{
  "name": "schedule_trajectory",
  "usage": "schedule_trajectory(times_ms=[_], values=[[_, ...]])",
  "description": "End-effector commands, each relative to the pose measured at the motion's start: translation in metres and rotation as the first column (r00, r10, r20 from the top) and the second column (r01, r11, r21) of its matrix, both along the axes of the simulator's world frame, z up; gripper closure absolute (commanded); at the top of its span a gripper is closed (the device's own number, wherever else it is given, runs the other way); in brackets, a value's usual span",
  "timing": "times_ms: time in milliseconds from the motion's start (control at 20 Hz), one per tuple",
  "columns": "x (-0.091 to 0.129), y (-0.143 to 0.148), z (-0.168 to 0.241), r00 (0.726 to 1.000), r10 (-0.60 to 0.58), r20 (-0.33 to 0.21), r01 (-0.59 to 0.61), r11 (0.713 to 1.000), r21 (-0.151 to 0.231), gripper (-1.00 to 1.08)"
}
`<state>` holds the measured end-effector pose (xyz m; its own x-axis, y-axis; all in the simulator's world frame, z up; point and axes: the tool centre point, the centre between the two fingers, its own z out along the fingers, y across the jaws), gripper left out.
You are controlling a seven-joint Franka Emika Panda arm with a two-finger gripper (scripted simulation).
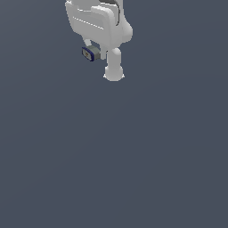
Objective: Pick up the object and move it to a goal position.
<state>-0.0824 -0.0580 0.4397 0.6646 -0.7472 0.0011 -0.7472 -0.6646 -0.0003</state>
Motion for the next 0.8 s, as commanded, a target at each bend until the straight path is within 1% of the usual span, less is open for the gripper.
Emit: schedule_trajectory(times_ms=[0,350,750], values=[[0.001,-0.002,0.018,1.000,0.001,-0.001,-0.001,1.000,0.000,1.08],[0.005,-0.006,0.048,1.000,0.002,-0.001,-0.002,1.000,0.001,1.08],[0.006,-0.007,0.059,1.000,0.002,-0.001,-0.002,1.000,0.001,1.08]])
